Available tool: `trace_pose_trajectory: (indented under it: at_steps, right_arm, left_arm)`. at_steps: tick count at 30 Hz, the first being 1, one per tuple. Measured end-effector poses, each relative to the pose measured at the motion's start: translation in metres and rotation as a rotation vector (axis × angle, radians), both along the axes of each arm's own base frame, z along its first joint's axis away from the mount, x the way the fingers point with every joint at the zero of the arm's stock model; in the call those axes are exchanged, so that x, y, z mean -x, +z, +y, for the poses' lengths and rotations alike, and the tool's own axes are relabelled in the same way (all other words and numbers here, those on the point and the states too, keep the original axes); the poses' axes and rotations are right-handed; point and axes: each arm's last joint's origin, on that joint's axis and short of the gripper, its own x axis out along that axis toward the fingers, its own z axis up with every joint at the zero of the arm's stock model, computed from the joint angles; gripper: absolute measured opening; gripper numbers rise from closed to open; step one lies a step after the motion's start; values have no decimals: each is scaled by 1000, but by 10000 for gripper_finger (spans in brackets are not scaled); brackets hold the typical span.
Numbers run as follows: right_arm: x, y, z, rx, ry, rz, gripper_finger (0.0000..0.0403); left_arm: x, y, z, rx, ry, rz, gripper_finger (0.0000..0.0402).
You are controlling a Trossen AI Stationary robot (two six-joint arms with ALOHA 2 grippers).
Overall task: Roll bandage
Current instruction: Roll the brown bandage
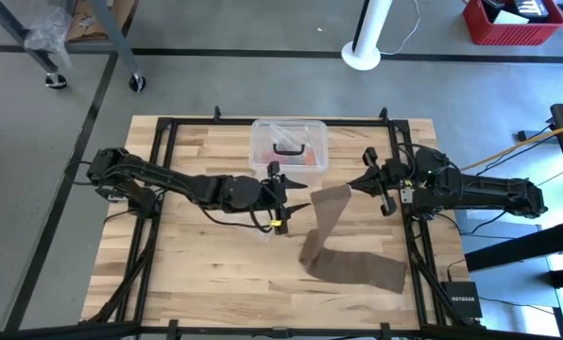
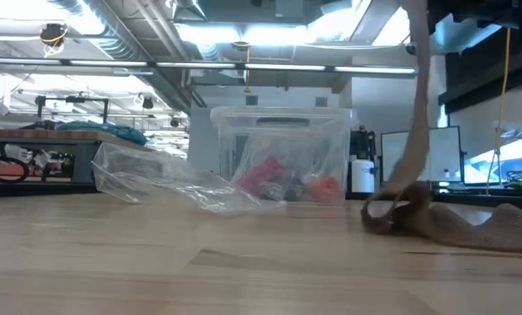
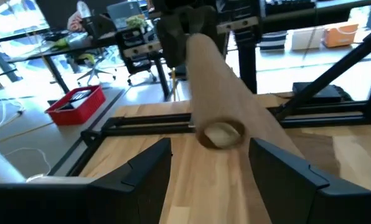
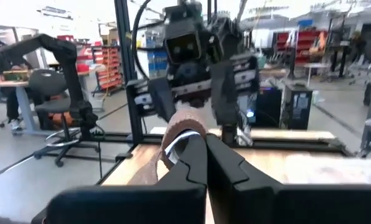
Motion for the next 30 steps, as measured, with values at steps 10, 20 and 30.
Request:
trace_pose_trajectory:
  at_steps: [10,20,30]
  right_arm:
    - [0,4,1,-3,28,-41,1]
    - [-6,1,0,-7,29,-18,0]
    - [-11,-7,-2,6,16,45,0]
  left_arm:
    - [-1,0,4,1,21,-6,208]
    - [-2,5,6,-7,20,-49,208]
    - [-1,5,6,-1,21,-44,208]
